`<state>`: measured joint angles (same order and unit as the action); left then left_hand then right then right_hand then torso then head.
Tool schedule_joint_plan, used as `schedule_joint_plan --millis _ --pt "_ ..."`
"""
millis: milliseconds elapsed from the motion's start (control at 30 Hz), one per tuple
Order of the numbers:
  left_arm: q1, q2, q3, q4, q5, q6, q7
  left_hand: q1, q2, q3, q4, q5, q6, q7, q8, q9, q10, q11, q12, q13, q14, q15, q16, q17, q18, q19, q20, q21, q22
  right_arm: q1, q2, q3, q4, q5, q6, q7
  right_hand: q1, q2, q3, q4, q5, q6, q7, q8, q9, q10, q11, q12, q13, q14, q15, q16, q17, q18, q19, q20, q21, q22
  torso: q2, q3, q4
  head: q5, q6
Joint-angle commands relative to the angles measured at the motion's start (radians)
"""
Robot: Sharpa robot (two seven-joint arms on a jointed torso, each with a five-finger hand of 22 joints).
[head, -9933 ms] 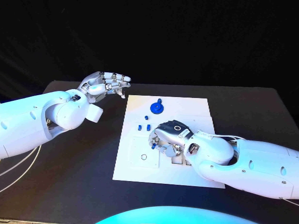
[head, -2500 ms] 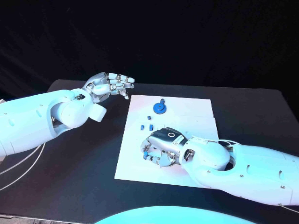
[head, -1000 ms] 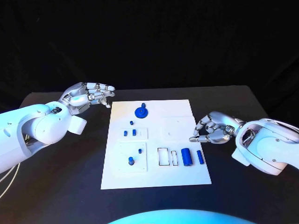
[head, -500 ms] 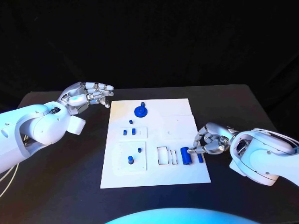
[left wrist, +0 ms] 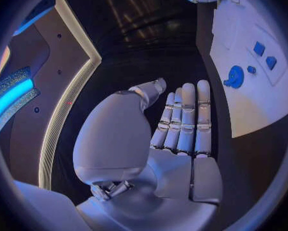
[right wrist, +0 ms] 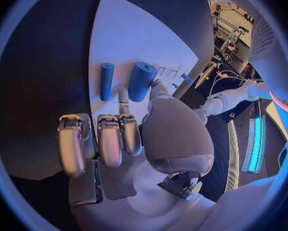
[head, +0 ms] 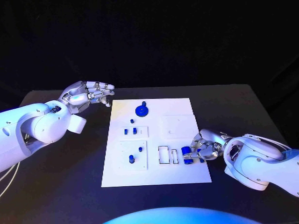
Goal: Assemble the parts on the task board
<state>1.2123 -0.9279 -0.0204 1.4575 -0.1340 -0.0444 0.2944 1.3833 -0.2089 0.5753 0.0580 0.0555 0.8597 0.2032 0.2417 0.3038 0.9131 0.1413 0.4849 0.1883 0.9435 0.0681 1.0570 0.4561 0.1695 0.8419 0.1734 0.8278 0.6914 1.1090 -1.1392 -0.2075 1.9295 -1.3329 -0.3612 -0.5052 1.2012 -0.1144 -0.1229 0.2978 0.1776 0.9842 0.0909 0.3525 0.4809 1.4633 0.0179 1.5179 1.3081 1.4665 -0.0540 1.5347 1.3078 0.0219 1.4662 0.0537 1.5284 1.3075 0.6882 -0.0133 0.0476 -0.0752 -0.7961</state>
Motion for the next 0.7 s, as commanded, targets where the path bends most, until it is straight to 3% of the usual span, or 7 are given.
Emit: schedule_joint_plan --millis 33,400,500,600,700 --pt "0.000 0.000 0.001 0.001 0.007 0.010 0.011 -0.010 0.004 -0.008 0.000 -0.001 -0.007 -0.003 0.004 -0.001 -0.006 -0.003 0.005 -0.001 -0.001 0.004 -0.005 -0.001 0.013 0.007 -0.003 -0.006 -0.001 -0.005 0.010 0.000 -0.006 -0.038 0.026 -0.014 -0.008 -0.003 -0.006 -0.001 -0.003 0.004 -0.004 0.006 0.001 0.066 -0.008 0.004 0.200 0.083 -0.004 0.004 0.151 -0.015 0.098 -0.008 0.006 0.253 -0.001 -0.0004 -0.0003 0.000 -0.001" --pt "0.000 -0.003 0.001 0.002 0.007 0.011 0.009 -0.011 0.005 -0.009 0.002 -0.001 -0.007 -0.003 0.005 -0.002 -0.007 -0.003 0.005 -0.001 -0.001 0.004 -0.005 -0.001 0.014 0.007 -0.003 -0.008 -0.002 -0.020 0.043 0.000 -0.029 -0.051 0.045 -0.030 0.007 -0.001 -0.001 -0.003 -0.003 0.010 -0.007 0.014 0.004 0.065 -0.010 0.003 0.200 0.083 -0.006 0.004 0.154 -0.015 0.098 -0.010 0.009 0.254 0.000 -0.0006 0.0000 0.004 -0.002" --pt "0.000 -0.004 0.001 0.003 0.007 0.011 0.009 -0.011 0.005 -0.009 0.002 -0.001 -0.007 -0.003 0.005 -0.002 -0.007 -0.003 0.005 -0.001 -0.001 0.004 -0.005 -0.001 0.014 0.007 -0.003 -0.008 -0.002 -0.024 0.044 0.000 -0.033 -0.054 0.031 -0.037 0.046 0.023 0.015 -0.005 0.024 0.014 -0.011 0.023 0.006 0.066 -0.013 0.003 0.202 0.083 -0.009 0.005 0.156 -0.016 0.099 -0.012 0.013 0.255 0.000 -0.0006 -0.0011 0.005 -0.002" --pt "0.000 -0.005 0.001 0.003 0.007 0.011 0.008 -0.011 0.006 -0.009 0.003 -0.001 -0.007 -0.003 0.006 -0.002 -0.007 -0.003 0.005 -0.002 -0.001 0.004 -0.005 -0.001 0.014 0.008 -0.003 -0.009 -0.003 -0.026 0.043 0.000 -0.034 -0.050 0.005 -0.039 0.083 0.047 0.029 -0.007 0.085 0.021 -0.015 0.029 0.006 0.067 -0.017 0.002 0.203 0.083 -0.012 0.005 0.156 -0.017 0.099 -0.015 0.017 0.256 -0.001 -0.0001 -0.0013 0.007 -0.002" --pt "0.000 -0.006 0.001 0.002 0.007 0.011 0.008 -0.011 0.006 -0.009 0.003 -0.001 -0.007 -0.003 0.006 -0.002 -0.007 -0.003 0.005 -0.002 -0.001 0.004 -0.005 -0.001 0.014 0.008 -0.003 -0.009 -0.003 -0.027 0.043 0.000 -0.032 -0.039 -0.027 -0.037 0.106 0.059 0.038 -0.007 0.106 0.034 -0.021 0.036 0.006 0.068 -0.022 0.003 0.206 0.084 -0.015 0.005 0.159 -0.018 0.101 -0.017 0.022 0.258 -0.001 0.0005 -0.0012 0.007 -0.002"
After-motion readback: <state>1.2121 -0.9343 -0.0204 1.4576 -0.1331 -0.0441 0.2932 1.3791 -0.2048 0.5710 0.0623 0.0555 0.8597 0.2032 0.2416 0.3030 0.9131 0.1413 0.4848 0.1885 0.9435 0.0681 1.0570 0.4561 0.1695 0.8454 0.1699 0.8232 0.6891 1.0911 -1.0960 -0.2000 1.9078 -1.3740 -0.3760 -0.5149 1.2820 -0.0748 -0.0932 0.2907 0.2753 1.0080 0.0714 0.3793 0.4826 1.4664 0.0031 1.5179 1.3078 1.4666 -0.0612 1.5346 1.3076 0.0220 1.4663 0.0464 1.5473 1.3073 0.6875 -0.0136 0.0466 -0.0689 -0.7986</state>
